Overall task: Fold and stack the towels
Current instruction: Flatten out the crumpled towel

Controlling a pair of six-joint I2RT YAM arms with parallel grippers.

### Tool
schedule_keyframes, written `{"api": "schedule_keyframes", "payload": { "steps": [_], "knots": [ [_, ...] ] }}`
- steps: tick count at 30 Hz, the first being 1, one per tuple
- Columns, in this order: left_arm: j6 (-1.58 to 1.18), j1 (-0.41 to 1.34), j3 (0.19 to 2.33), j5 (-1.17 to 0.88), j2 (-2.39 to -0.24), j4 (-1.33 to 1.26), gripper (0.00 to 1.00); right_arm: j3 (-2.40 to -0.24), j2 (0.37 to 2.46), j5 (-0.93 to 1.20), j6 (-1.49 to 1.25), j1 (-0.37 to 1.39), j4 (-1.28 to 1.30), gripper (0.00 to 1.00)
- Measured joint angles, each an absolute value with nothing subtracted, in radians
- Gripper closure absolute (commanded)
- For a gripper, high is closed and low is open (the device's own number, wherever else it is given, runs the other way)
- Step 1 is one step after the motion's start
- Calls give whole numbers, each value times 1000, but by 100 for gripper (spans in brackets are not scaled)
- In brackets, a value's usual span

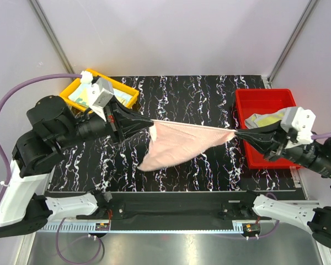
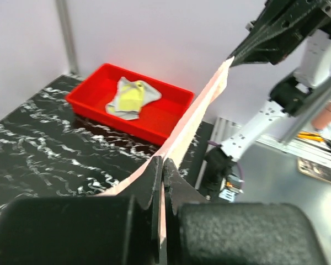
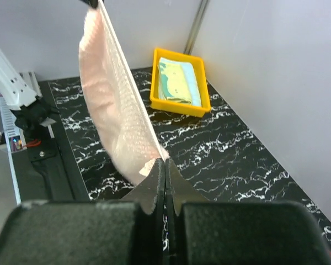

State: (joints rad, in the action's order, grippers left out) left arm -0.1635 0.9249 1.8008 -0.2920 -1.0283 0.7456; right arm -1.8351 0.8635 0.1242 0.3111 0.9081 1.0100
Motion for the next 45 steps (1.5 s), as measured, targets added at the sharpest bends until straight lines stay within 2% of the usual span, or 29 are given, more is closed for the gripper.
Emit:
{"api": "schedule_keyframes", "payload": {
  "steps": [6, 11, 16, 20, 24, 27, 30, 38, 45],
  "knots": [
    [-173, 924, 1859, -297, -1086, 779, 100, -1822, 842, 99, 307, 908, 929, 100],
    [-118, 920, 1932, -167, -1162, 827, 100, -1758, 858, -72, 388, 907, 843, 100],
    [-76, 797, 1931, -115, -1263, 852, 100, -1535, 884, -295, 543, 907, 638, 100],
    [-49, 668, 1927, -121, -1378, 856, 100, -1379, 962, -362, 667, 847, 459, 100],
    [-30, 557, 1904, -170, -1492, 815, 100, -1366, 1165, -252, 671, 583, 352, 100],
    [-22, 495, 1888, -236, -1591, 728, 100, -1373, 1333, -150, 666, 461, 282, 100],
    [-18, 433, 1900, -290, -1724, 643, 100, -1447, 1508, -85, 670, 397, 282, 100],
    [18, 305, 2122, -400, -2138, 535, 100, -1748, 1968, 56, 738, 299, 267, 100],
    [115, 285, 2117, -417, -2237, 508, 100, -1833, 2122, 151, 789, 275, 293, 100]
  ]
}}
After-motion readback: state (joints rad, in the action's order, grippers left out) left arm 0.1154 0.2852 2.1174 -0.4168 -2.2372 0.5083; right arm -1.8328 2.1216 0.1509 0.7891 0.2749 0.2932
